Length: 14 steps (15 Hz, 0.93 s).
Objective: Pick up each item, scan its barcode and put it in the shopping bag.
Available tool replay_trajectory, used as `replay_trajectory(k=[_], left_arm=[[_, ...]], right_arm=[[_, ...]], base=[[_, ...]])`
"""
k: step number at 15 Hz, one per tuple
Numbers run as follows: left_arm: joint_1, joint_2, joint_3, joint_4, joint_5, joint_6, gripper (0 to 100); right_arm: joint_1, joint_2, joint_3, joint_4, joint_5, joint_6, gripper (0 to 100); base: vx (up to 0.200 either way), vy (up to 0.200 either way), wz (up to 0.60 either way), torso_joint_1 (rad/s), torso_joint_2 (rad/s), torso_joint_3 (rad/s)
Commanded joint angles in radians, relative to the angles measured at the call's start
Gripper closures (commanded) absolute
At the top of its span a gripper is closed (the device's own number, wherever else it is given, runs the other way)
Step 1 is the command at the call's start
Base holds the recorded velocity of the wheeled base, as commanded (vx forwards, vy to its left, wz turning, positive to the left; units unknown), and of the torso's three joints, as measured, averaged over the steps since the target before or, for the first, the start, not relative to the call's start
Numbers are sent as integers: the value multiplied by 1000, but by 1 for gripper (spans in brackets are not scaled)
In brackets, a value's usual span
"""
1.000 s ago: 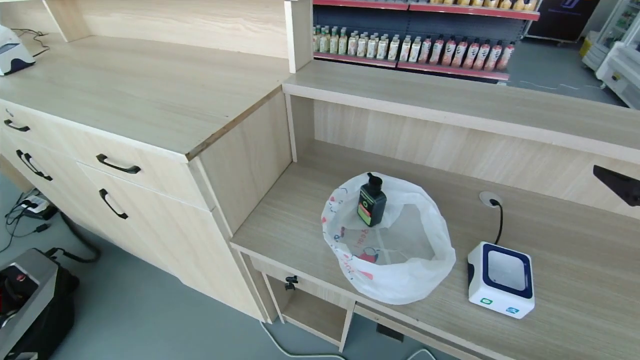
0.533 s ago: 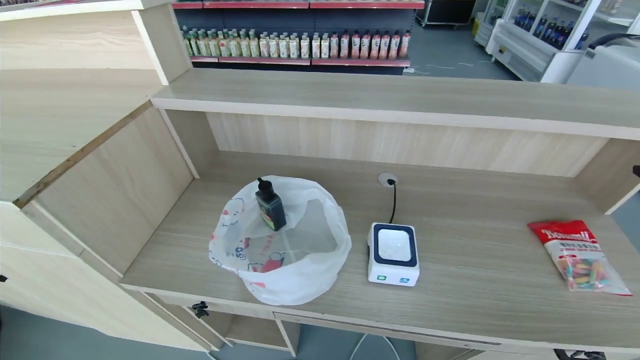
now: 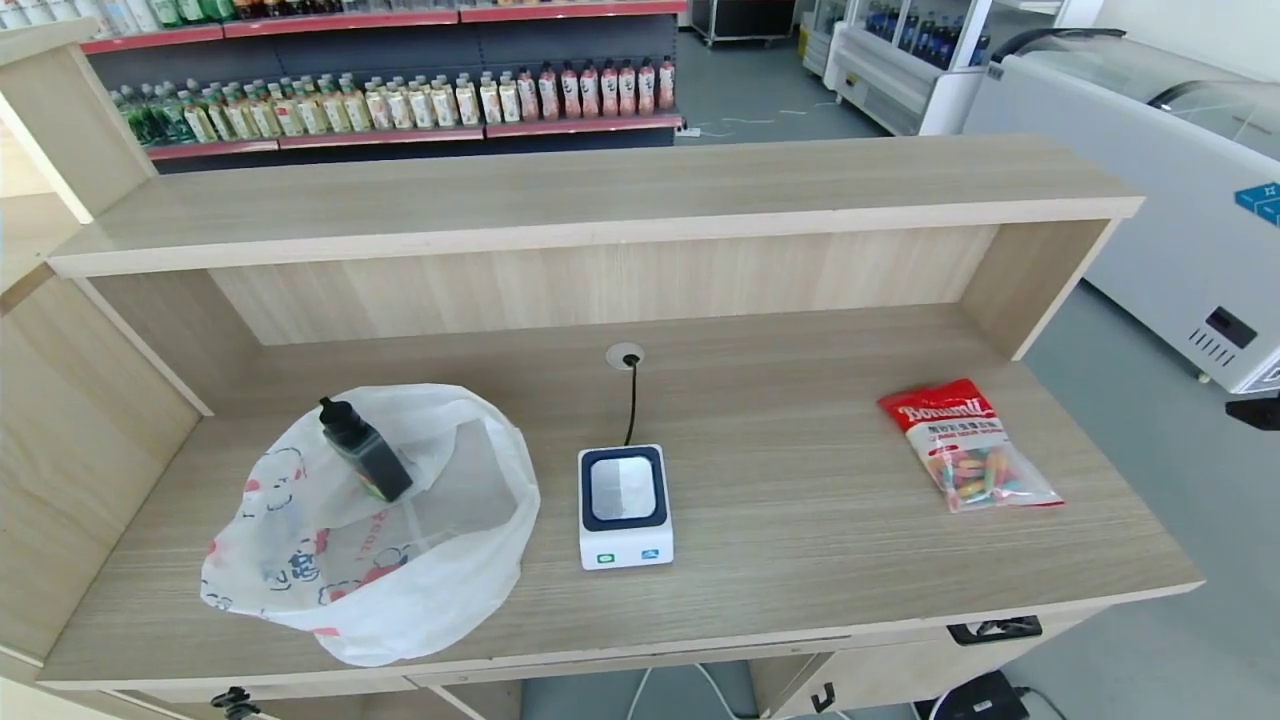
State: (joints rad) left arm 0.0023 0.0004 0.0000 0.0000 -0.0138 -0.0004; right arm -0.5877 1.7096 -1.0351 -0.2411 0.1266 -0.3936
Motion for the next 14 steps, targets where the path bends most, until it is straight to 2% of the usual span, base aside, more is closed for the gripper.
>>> replay_trajectory(k=[1,3,5,7,11,14], left_arm=[[1,0,0,0,0,-1,0],[1,0,0,0,0,-1,0],[1,0,0,0,0,-1,0],[1,0,0,0,0,0,0],[1,0,0,0,0,-1,0],[1,0,0,0,0,0,0]], right_arm=[[19,41,-6,-6,68,25,0],[49,45,-5,-30,114,61,0],[60,56,13,-24,232,59,0],[83,74,33,-30,292,52,0],[131,156,24,-34,297,-16,0],[157,205,0,-37,298,2,0]], base=[[0,0,0,0,0,0],[0,0,0,0,0,0],[0,0,0,0,0,0],[0,0,0,0,0,0],[0,0,0,0,0,0],[0,0,0,0,0,0]])
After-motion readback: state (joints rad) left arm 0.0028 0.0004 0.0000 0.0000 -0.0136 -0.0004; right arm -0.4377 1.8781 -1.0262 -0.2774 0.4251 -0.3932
